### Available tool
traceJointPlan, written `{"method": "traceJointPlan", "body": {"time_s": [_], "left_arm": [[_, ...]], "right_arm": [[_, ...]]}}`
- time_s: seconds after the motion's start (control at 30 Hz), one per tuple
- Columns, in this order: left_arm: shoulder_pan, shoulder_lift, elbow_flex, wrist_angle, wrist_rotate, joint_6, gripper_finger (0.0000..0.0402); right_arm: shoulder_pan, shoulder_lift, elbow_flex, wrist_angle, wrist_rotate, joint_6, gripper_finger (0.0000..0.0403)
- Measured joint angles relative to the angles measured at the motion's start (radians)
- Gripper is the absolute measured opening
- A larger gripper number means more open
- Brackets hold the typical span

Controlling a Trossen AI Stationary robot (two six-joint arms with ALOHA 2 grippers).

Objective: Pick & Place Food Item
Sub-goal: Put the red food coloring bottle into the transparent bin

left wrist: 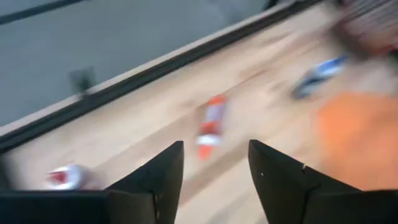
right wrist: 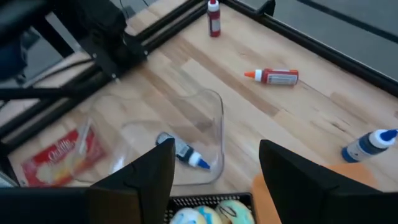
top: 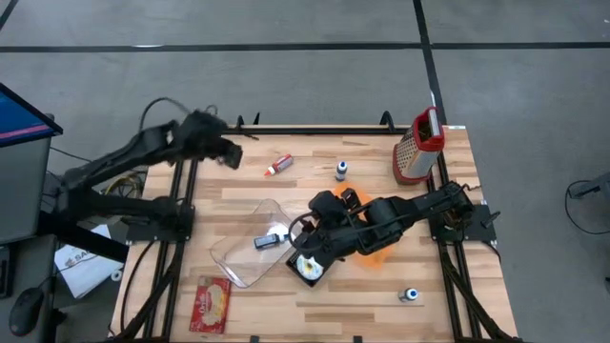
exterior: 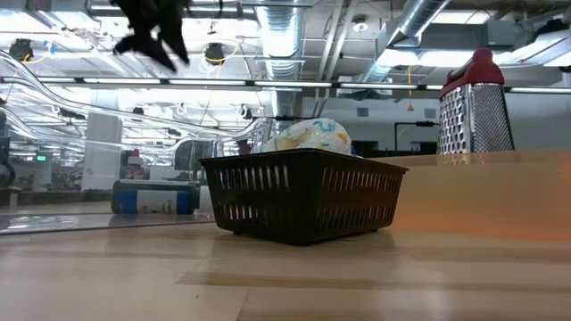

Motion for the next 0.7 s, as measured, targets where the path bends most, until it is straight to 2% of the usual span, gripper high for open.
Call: {"method": "traceJointPlan", "body": {"time_s": [0.17, 0.27, 0.5, 0.7], "left_arm": [[0.259, 0.157, 0.012, -0.052, 0.046, 0.095, 0.0214], [0.360, 0.233, 0.012, -0.063, 0.077, 0.128, 0.0235], [0.452, 0.323, -0.014, -0.085, 0.051, 0.110, 0.0266], [0.510, 0.303, -0.076, -0.082, 0.051, 0.067, 0.0285]], "right_arm": [[0.007, -0.007, 0.000, 0.007, 0.017, 0.063, 0.0224], [0.028, -0.008, 0.000, 0.005, 0.056, 0.109, 0.0224], [0.072, -0.008, 0.000, 0.002, 0.083, 0.173, 0.0224], [0.096, -0.008, 0.000, -0.002, 0.133, 0.227, 0.0224]]}}
